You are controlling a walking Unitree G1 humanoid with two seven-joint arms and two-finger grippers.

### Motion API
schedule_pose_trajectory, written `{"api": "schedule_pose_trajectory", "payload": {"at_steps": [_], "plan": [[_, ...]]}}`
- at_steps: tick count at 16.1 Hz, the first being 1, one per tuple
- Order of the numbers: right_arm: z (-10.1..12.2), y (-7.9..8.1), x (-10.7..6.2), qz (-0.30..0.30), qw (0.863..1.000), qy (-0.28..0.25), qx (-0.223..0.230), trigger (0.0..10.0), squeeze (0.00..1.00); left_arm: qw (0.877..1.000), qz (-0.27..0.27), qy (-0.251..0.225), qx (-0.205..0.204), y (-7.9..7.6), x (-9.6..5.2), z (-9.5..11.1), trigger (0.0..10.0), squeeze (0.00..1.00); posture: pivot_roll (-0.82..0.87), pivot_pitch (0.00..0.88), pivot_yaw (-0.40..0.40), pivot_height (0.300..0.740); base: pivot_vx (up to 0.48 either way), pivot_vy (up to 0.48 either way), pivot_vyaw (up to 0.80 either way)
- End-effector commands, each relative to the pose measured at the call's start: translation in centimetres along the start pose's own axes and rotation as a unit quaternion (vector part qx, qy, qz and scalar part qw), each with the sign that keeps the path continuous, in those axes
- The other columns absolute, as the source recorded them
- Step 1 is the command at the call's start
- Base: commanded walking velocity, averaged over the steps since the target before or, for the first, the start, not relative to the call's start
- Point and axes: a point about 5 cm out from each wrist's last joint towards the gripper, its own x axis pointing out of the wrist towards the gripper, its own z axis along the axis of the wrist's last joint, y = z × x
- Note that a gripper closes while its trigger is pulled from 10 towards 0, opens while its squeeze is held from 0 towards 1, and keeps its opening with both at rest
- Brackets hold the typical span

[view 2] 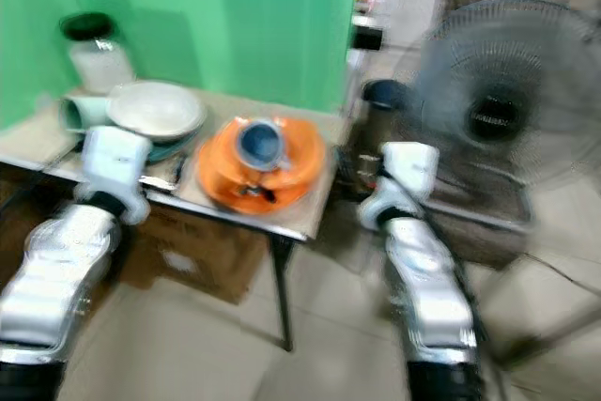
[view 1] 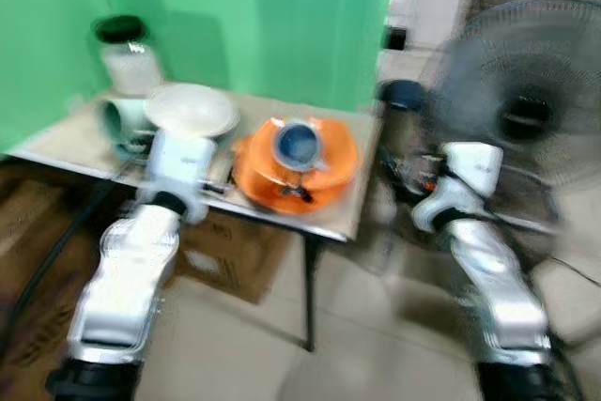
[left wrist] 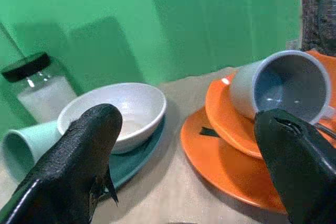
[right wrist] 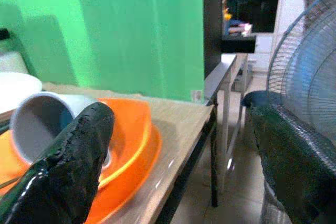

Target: Setting the table

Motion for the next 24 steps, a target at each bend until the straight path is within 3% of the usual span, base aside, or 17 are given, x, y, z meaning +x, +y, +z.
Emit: {"api": "schedule_pose_trajectory", "payload": {"at_steps": [1, 5, 6, 7, 8, 11, 12, 15, 16, 17, 20, 21, 22, 24], "plan": [[0.7, 1.3, 0.5, 0.033, 0.999, -0.014, 0.006, 10.0, 0.00, 1.000, 0.010, 0.001, 0.013, 0.9, -0.2, 0.2, 10.0, 0.00, 0.12, 0.000, -0.004, 0.740, 0.394, 0.000, 0.80], [1.2, 1.3, 0.6, 0.069, 0.997, -0.023, 0.000, 10.0, 0.00, 1.000, -0.013, 0.000, 0.021, 0.5, -0.3, 0.2, 10.0, 0.00, 0.12, 0.000, -0.005, 0.740, 0.273, 0.000, 0.40], [1.5, 1.2, 0.7, 0.088, 0.996, -0.022, -0.025, 10.0, 0.00, 0.999, -0.030, 0.000, 0.012, 0.3, -0.3, 0.2, 10.0, 0.00, 0.12, 0.000, -0.007, 0.740, 0.000, 0.000, 0.00], [1.9, 0.9, 0.8, 0.108, 0.993, -0.023, -0.038, 10.0, 0.80, 0.998, -0.061, -0.004, 0.000, 0.0, -0.4, 0.2, 10.0, 0.00, 0.12, 0.000, -0.012, 0.740, 0.000, 0.000, 0.00], [2.4, 0.6, 1.0, 0.113, 0.992, -0.027, -0.037, 10.0, 1.00, 0.997, -0.082, -0.008, -0.005, -0.2, -0.5, 0.2, 10.0, 0.00, 0.12, 0.000, -0.017, 0.740, 0.000, 0.000, 0.00], [3.9, -0.5, 1.2, 0.122, 0.990, -0.046, -0.045, 10.0, 1.00, 0.993, -0.120, -0.006, -0.018, -0.3, -0.8, 0.1, 10.0, 0.00, 0.12, 0.000, -0.025, 0.740, 0.000, 0.000, 0.00], [4.2, -0.9, 1.0, 0.139, 0.987, -0.040, -0.069, 10.0, 1.00, 0.990, -0.139, -0.009, -0.020, -0.5, -1.0, 0.2, 10.0, 0.00, 0.12, 0.000, -0.031, 0.740, 0.000, 0.000, 0.00], [3.6, -2.4, 0.3, 0.186, 0.973, 0.038, -0.130, 10.0, 1.00, 0.972, -0.230, -0.009, -0.037, -1.6, -1.5, 0.3, 10.0, 0.00, 0.12, 0.000, -0.035, 0.740, 0.000, 0.000, 0.00], [3.1, -2.8, 0.1, 0.190, 0.970, 0.069, -0.136, 10.0, 0.41, 0.963, -0.268, -0.005, -0.038, -2.2, -1.8, 0.2, 10.0, 0.00, 0.11, 0.000, -0.039, 0.740, 0.000, 0.000, 0.00], [2.4, -2.9, 0.0, 0.188, 0.966, 0.104, -0.143, 10.0, 0.00, 0.953, -0.300, -0.003, -0.042, -2.7, -2.0, 0.2, 10.0, 0.00, 0.10, 0.000, -0.038, 0.740, 0.000, 0.000, 0.00], [0.6, -2.5, -0.1, 0.174, 0.962, 0.162, -0.137, 9.8, 0.00, 0.943, -0.329, 0.000, -0.044, -3.2, -2.1, 0.3, 10.0, 0.00, 0.10, 0.000, -0.035, 0.740, 0.000, 0.000, 0.00], [0.3, -2.5, -0.1, 0.168, 0.961, 0.170, -0.140, 6.1, 0.00, 0.942, -0.331, 0.001, -0.044, -3.2, -2.1, 0.3, 10.0, 0.00, 0.10, 0.000, -0.035, 0.740, 0.000, 0.000, 0.00], [-0.1, -2.6, 0.0, 0.148, 0.961, 0.179, -0.147, 0.0, 0.00, 0.942, -0.334, 0.001, -0.043, -3.3, -2.1, 0.3, 10.0, 0.00, 0.10, 0.000, -0.032, 0.740, 0.000, 0.000, 0.00], [-0.1, -2.7, 0.2, 0.122, 0.966, 0.180, -0.140, 0.0, 0.00, 0.939, -0.340, 0.003, -0.042, -3.3, -2.1, 0.3, 10.0, 0.00, 0.10, 0.000, -0.032, 0.740, 0.000, 0.000, 0.00]]}}
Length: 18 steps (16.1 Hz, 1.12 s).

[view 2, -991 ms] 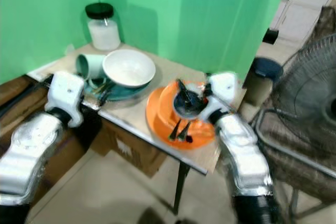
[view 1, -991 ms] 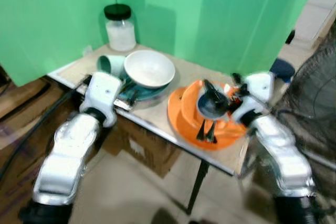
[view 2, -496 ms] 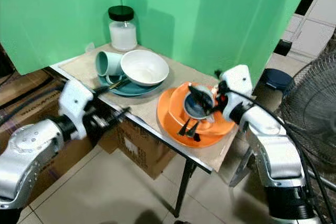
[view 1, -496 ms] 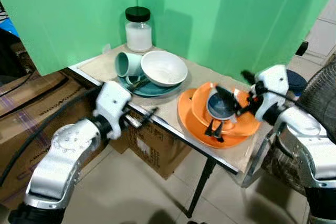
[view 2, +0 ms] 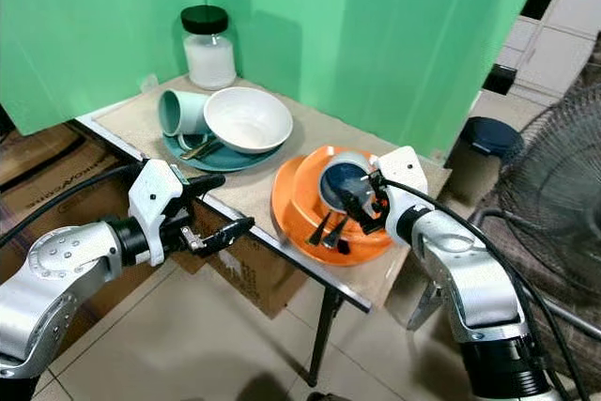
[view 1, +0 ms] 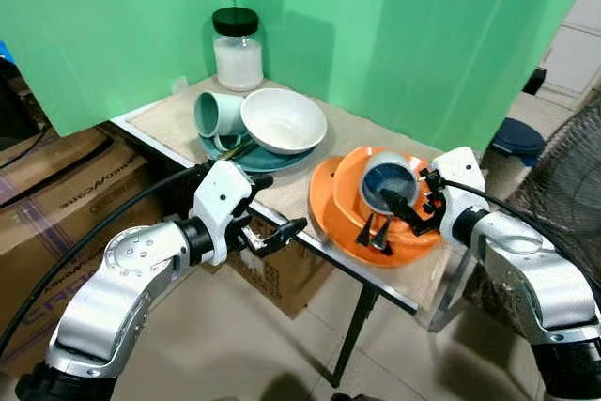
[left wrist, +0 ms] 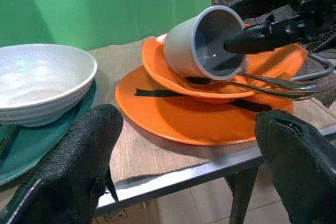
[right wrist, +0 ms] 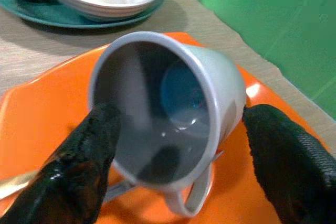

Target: Setting the table

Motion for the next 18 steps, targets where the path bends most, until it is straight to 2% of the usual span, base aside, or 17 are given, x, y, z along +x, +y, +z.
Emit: {"api": "schedule_pose_trajectory", "payload": {"at_steps": [1, 7, 18], "plan": [[0.36, -0.41, 0.07, -0.021, 1.000, 0.001, 0.002, 0.0, 0.00, 1.000, -0.010, 0.002, 0.006, -0.15, 0.03, 0.26, 10.0, 0.00, 0.10, 0.000, -0.032, 0.740, 0.000, 0.000, 0.00], [0.22, -0.86, 0.39, -0.073, 0.997, 0.019, 0.022, 0.0, 0.00, 1.000, -0.014, 0.005, 0.011, -0.21, 0.00, 0.21, 10.0, 0.00, 0.10, 0.000, -0.034, 0.740, 0.000, 0.000, 0.00], [0.90, -0.51, 0.04, -0.067, 0.997, 0.003, 0.024, 0.0, 0.00, 1.000, -0.026, 0.005, 0.016, -0.20, -0.01, 0.34, 10.0, 0.00, 0.09, 0.000, -0.027, 0.740, 0.000, 0.000, 0.00]]}}
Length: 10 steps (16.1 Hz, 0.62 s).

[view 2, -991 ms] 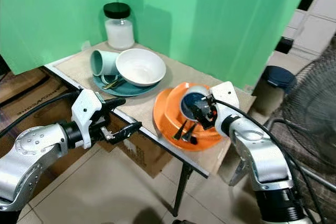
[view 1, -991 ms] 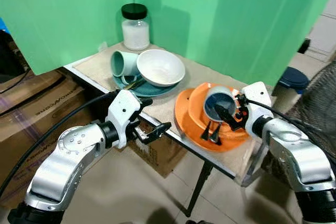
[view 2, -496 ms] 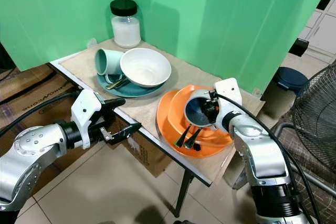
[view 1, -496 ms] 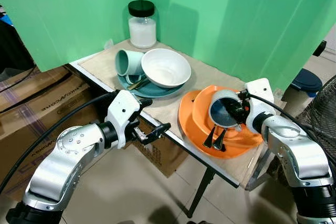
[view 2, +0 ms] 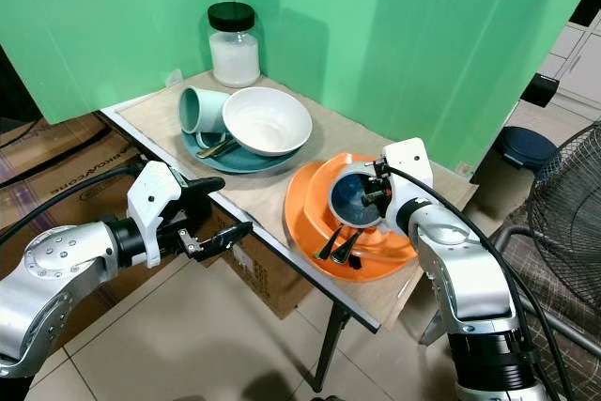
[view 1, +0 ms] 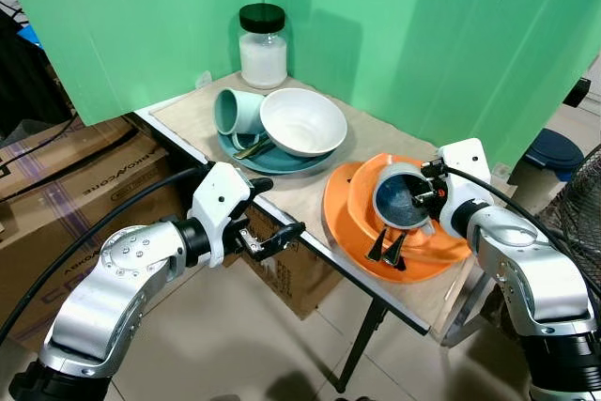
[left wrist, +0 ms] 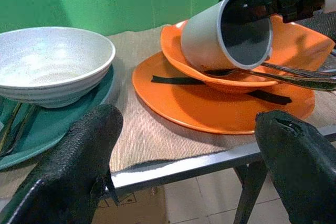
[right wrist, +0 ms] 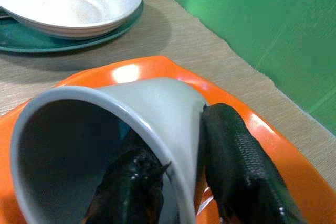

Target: Setting the table

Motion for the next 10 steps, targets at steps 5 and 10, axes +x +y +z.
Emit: {"api": "schedule_pose_trajectory", "payload": {"at_steps": [5, 10], "plan": [[0.47, -0.11, -0.30, 0.005, 1.000, -0.007, -0.006, 0.0, 0.00, 1.000, -0.009, -0.002, 0.016, -0.11, 0.22, 0.40, 10.0, 0.00, 0.09, 0.000, -0.025, 0.740, 0.000, 0.000, 0.00], [1.24, -0.48, -0.83, 0.005, 1.000, -0.025, -0.005, 0.0, 0.00, 1.000, -0.016, -0.007, 0.015, -0.06, 0.27, 0.58, 10.0, 0.00, 0.09, 0.000, -0.018, 0.740, 0.000, 0.000, 0.00]]}}
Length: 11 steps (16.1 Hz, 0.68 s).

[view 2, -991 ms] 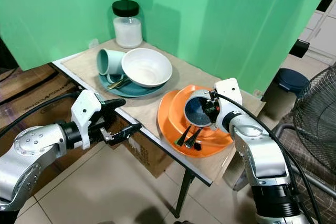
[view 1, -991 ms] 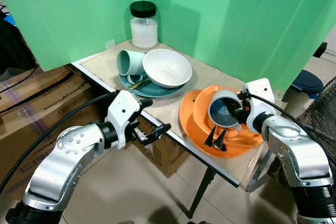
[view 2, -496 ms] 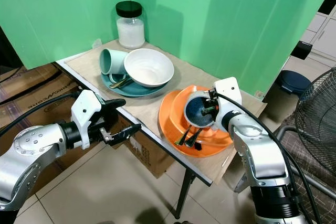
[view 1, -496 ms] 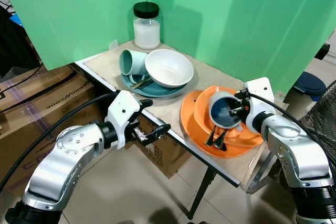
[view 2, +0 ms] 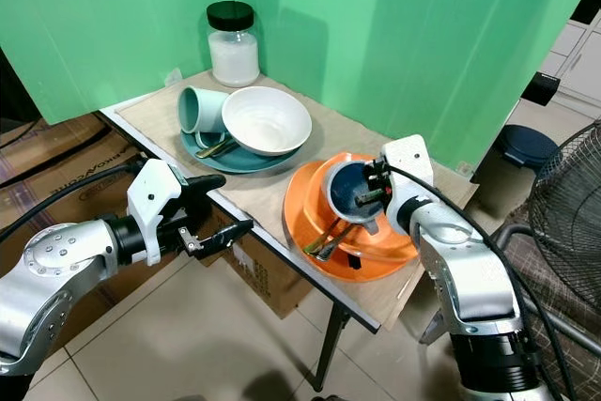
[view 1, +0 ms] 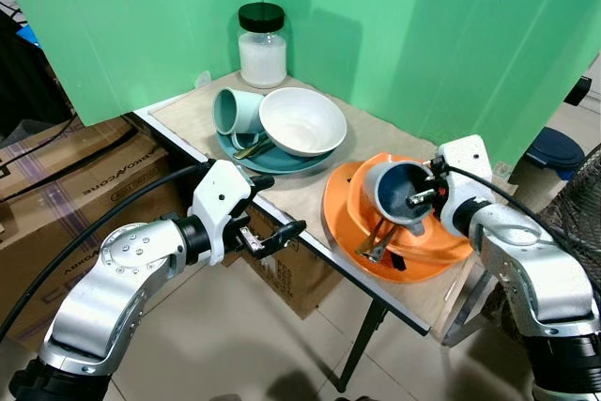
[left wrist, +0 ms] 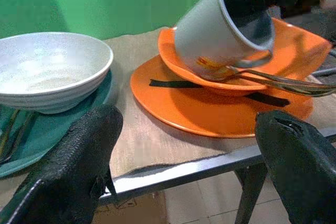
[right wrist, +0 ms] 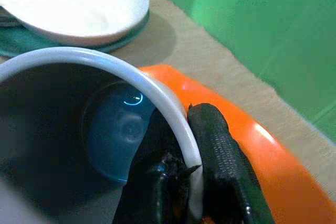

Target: Setting the table

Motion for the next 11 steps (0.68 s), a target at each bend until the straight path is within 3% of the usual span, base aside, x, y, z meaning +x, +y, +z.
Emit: {"api": "schedule_pose_trajectory", "payload": {"at_steps": [1, 5, 7, 9, 10, 11], "plan": [[0.8, -0.7, -0.6, -0.005, 1.000, -0.015, 0.002, 0.0, 0.00, 1.000, -0.018, -0.008, 0.005, -0.1, 0.3, 0.5, 10.0, 0.00, 0.08, 0.000, -0.013, 0.740, 0.000, 0.000, 0.00], [2.5, -1.5, -1.4, -0.019, 0.998, -0.053, 0.009, 0.0, 0.00, 1.000, -0.010, -0.022, 0.005, 0.3, 0.6, 1.0, 10.0, 0.00, 0.06, 0.000, 0.001, 0.740, 0.000, 0.000, 0.00], [4.5, -2.3, -3.3, -0.044, 0.991, -0.124, 0.022, 0.0, 0.00, 0.998, 0.050, -0.040, 0.028, 1.5, 1.3, 2.2, 10.0, 0.00, 0.06, 0.000, -0.004, 0.740, 0.000, 0.000, 0.00], [5.4, -2.1, -4.8, -0.062, 0.981, -0.184, 0.007, 0.0, 0.00, 0.992, 0.101, -0.062, 0.040, 2.3, 1.8, 3.5, 10.0, 0.00, 0.06, 0.000, -0.004, 0.740, 0.000, 0.000, 0.00], [5.3, -1.7, -5.3, -0.064, 0.979, -0.194, 0.016, 10.0, 0.00, 0.989, 0.125, -0.066, 0.042, 2.4, 2.1, 4.0, 10.0, 0.00, 0.04, 0.000, 0.004, 0.740, 0.000, 0.000, 0.00], [5.1, -1.4, -5.7, -0.069, 0.977, -0.199, 0.031, 10.0, 0.00, 0.986, 0.144, -0.073, 0.040, 2.5, 2.3, 4.4, 10.0, 0.00, 0.04, 0.000, 0.009, 0.740, 0.000, 0.000, 0.00]]}}
